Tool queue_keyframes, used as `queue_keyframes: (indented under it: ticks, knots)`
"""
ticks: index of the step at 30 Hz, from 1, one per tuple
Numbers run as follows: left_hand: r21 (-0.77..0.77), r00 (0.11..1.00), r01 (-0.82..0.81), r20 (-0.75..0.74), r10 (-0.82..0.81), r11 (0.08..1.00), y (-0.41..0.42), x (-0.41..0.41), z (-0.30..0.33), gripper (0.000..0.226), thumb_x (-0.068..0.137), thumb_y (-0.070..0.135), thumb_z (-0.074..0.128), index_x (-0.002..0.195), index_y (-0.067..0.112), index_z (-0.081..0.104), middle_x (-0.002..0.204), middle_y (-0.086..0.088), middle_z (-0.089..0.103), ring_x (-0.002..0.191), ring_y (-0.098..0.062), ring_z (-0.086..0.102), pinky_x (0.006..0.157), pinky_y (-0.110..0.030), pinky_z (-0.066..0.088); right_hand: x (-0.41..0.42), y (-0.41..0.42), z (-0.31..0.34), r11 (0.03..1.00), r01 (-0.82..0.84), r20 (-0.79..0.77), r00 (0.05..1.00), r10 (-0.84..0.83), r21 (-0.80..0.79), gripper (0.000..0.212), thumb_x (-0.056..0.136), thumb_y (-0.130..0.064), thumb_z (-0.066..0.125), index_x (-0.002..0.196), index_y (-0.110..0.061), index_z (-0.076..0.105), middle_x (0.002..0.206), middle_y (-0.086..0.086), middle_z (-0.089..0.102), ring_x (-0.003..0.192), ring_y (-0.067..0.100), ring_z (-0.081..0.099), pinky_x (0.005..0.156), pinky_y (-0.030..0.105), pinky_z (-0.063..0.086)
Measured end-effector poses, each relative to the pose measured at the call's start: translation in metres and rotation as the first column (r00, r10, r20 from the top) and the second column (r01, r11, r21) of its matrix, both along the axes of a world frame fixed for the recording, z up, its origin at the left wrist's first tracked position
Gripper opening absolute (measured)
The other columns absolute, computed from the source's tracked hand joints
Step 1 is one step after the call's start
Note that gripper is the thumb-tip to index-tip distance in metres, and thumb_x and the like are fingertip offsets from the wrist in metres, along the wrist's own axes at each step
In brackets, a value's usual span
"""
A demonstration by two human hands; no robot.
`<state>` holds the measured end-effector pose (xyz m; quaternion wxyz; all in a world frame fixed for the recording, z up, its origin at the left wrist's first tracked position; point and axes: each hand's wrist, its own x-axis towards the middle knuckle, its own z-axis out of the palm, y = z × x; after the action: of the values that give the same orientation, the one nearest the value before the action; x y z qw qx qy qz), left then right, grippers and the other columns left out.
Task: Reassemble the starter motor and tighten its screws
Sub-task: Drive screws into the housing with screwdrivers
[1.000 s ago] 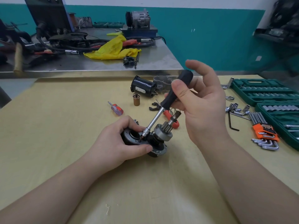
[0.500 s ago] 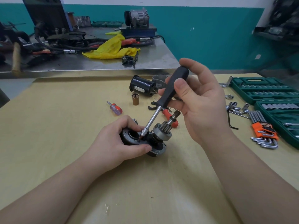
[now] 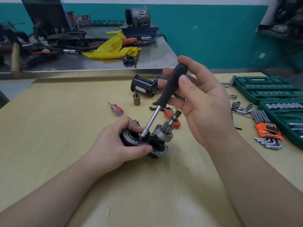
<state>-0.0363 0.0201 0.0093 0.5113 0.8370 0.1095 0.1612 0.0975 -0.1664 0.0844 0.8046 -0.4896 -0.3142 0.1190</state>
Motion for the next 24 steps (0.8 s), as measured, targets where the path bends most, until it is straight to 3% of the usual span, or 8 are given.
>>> queue_keyframes:
  ticks: [6, 10, 14, 16, 19, 20, 22, 24]
  knots:
    - [-0.073, 0.999, 0.021, 0.048, -0.018, 0.997, -0.001, 0.0009, -0.0002, 0.041, 0.065, 0.05, 0.092, 0.092, 0.028, 0.07, 0.112, 0.0, 0.081, 0.103, -0.027, 0.077, 0.095, -0.056, 0.06, 0.0048, -0.0056, 0.0025, 0.979, -0.191, 0.009, 0.982, 0.191, 0.072, 0.047, 0.093, -0.003, 0.064, 0.138, -0.018, 0.061, 0.112, 0.022, 0.073, 0.105, 0.045, 0.075, 0.088, 0.051, 0.063]
    - [-0.091, 0.996, 0.076, 0.056, -0.071, 0.993, -0.0021, 0.0018, 0.0064, 0.032, 0.066, 0.045, 0.091, 0.085, 0.028, 0.072, 0.106, -0.013, 0.079, 0.1, -0.038, 0.074, 0.091, -0.058, 0.057, 0.0032, -0.0046, 0.0032, 0.964, -0.254, 0.017, 0.967, 0.254, 0.084, 0.054, 0.086, -0.008, 0.069, 0.139, -0.012, 0.06, 0.108, 0.022, 0.064, 0.098, 0.038, 0.074, 0.089, 0.05, 0.062]
    - [-0.112, 0.993, 0.1, 0.071, -0.092, 0.989, -0.0042, 0.0001, 0.0082, 0.027, 0.067, 0.041, 0.09, 0.083, 0.029, 0.072, 0.105, -0.014, 0.079, 0.097, -0.036, 0.075, 0.088, -0.051, 0.06, 0.0004, -0.0022, 0.0036, 0.985, -0.17, -0.017, 0.985, 0.171, 0.035, 0.039, 0.08, -0.016, 0.075, 0.116, -0.005, 0.065, 0.091, 0.004, 0.073, 0.09, 0.03, 0.075, 0.081, 0.046, 0.065]
    - [-0.111, 0.994, 0.078, 0.079, -0.07, 0.991, -0.0057, -0.0002, 0.0075, 0.026, 0.066, 0.044, 0.09, 0.082, 0.032, 0.073, 0.103, -0.013, 0.079, 0.097, -0.037, 0.074, 0.088, -0.05, 0.06, -0.0005, -0.0011, 0.0048, 0.997, -0.072, -0.022, 0.997, 0.072, -0.005, 0.033, 0.08, -0.016, 0.076, 0.109, -0.005, 0.063, 0.084, -0.001, 0.072, 0.084, 0.024, 0.075, 0.077, 0.054, 0.065]
    - [-0.111, 0.996, 0.032, 0.082, -0.023, 0.993, -0.0074, 0.0006, 0.0054, 0.028, 0.065, 0.049, 0.087, 0.083, 0.033, 0.074, 0.1, -0.011, 0.079, 0.094, -0.038, 0.073, 0.084, -0.047, 0.057, -0.0021, 0.0003, 0.0055, 0.995, 0.058, -0.006, 0.998, -0.059, -0.079, 0.033, 0.08, -0.021, 0.077, 0.104, -0.006, 0.061, 0.077, -0.008, 0.073, 0.074, 0.023, 0.078, 0.077, 0.083, 0.052]
    - [-0.099, 0.997, 0.019, 0.078, -0.011, 0.995, -0.0076, 0.0008, 0.0047, 0.029, 0.065, 0.051, 0.086, 0.083, 0.032, 0.074, 0.098, -0.01, 0.079, 0.092, -0.037, 0.072, 0.081, -0.044, 0.057, -0.002, 0.0009, 0.0047, 0.991, 0.091, -0.003, 0.996, -0.092, -0.095, 0.032, 0.082, -0.021, 0.078, 0.104, -0.006, 0.061, 0.076, -0.009, 0.073, 0.074, 0.024, 0.079, 0.076, 0.083, 0.053]
    - [-0.068, 0.997, 0.01, 0.072, -0.005, 0.998, -0.0077, 0.0008, 0.0043, 0.032, 0.065, 0.053, 0.085, 0.085, 0.031, 0.074, 0.092, -0.008, 0.077, 0.085, -0.035, 0.069, 0.07, -0.034, 0.055, -0.0009, 0.0013, 0.0025, 0.988, 0.132, -0.001, 0.991, -0.133, -0.083, 0.024, 0.089, -0.014, 0.079, 0.104, -0.005, 0.063, 0.077, -0.008, 0.074, 0.077, 0.024, 0.079, 0.07, 0.064, 0.065]
    - [-0.047, 0.997, 0.013, 0.073, -0.01, 0.999, -0.0074, 0.0003, 0.005, 0.031, 0.065, 0.053, 0.085, 0.084, 0.031, 0.073, 0.087, -0.004, 0.075, 0.077, -0.03, 0.066, 0.064, -0.02, 0.049, -0.0004, 0.0018, 0.0007, 0.99, 0.132, 0.004, 0.991, -0.132, -0.048, 0.017, 0.092, -0.007, 0.078, 0.103, -0.006, 0.065, 0.079, -0.007, 0.074, 0.078, 0.022, 0.078, 0.065, 0.047, 0.067]
